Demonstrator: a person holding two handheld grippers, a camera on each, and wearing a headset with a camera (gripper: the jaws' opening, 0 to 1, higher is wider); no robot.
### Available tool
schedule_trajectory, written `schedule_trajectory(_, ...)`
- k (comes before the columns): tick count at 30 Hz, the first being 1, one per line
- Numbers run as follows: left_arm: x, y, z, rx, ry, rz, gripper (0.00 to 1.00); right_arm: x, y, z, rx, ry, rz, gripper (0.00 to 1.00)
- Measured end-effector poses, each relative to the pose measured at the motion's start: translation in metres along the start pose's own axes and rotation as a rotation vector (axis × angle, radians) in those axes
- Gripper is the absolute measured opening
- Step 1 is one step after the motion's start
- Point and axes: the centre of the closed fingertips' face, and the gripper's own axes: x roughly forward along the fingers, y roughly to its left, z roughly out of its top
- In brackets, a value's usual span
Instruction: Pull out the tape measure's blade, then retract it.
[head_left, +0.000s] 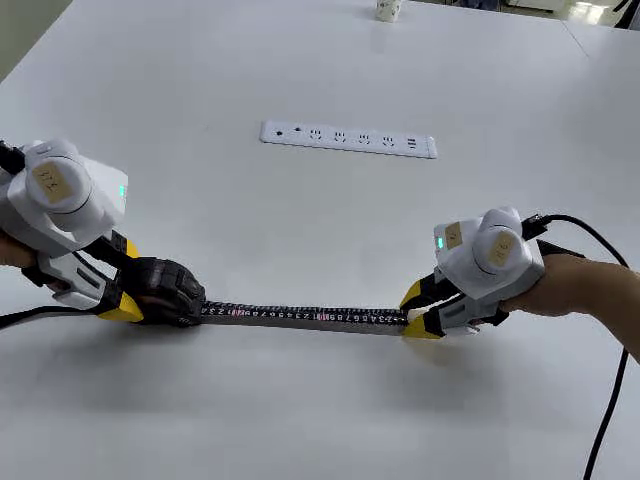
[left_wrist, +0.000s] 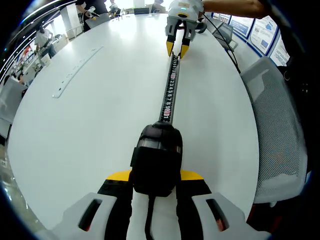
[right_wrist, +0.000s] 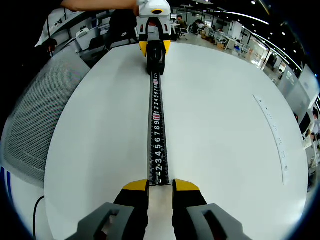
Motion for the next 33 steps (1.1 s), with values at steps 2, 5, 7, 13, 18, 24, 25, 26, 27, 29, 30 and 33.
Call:
schedule_trajectory(2,0.001,-0.001,-0.001,-0.001,0.004,0.002,0.28,0.000,0.000,0.000,-0.001,0.002,-0.004,0.15)
schedule_trajectory(5,0.000,0.000,-0.001,-0.004,0.008,0.006,0.30,-0.001,0.000,-0.002,0.002,0.005,-0.004,0.18)
schedule_trajectory(7,0.000,-0.001,-0.001,-0.010,0.009,0.005,0.31,-0.002,0.001,-0.002,0.008,0.006,-0.006,0.19)
schedule_trajectory(13,-0.001,-0.002,-0.004,-0.019,0.014,0.011,0.37,-0.005,0.003,-0.004,0.016,0.011,-0.014,0.23)
schedule_trajectory(18,-0.003,-0.006,-0.005,-0.054,-0.003,0.016,0.43,-0.007,0.004,-0.005,0.032,0.009,-0.031,0.28)
schedule_trajectory(24,-0.006,-0.010,-0.006,-0.098,-0.033,0.034,0.48,-0.010,0.008,-0.006,0.056,-0.002,-0.046,0.31)
schedule_trajectory(25,-0.006,-0.010,-0.006,-0.101,-0.038,0.037,0.49,-0.010,0.008,-0.006,0.060,-0.005,-0.049,0.32)
schedule_trajectory(26,-0.007,-0.011,-0.006,-0.108,-0.044,0.042,0.50,-0.010,0.009,-0.006,0.069,-0.008,-0.055,0.32)
schedule_trajectory(27,-0.008,-0.012,-0.006,-0.114,-0.048,0.045,0.50,-0.011,0.009,-0.006,0.076,-0.012,-0.060,0.33)
schedule_trajectory(29,-0.009,-0.013,-0.007,-0.131,-0.060,0.050,0.51,-0.011,0.010,-0.005,0.094,-0.021,-0.068,0.35)
schedule_trajectory(30,-0.010,-0.014,-0.007,-0.137,-0.066,0.053,0.51,-0.012,0.011,-0.005,0.099,-0.025,-0.070,0.35)
schedule_trajectory(33,-0.012,-0.015,-0.007,-0.169,-0.084,0.069,0.55,-0.013,0.014,-0.004,0.116,-0.034,-0.081,0.36)
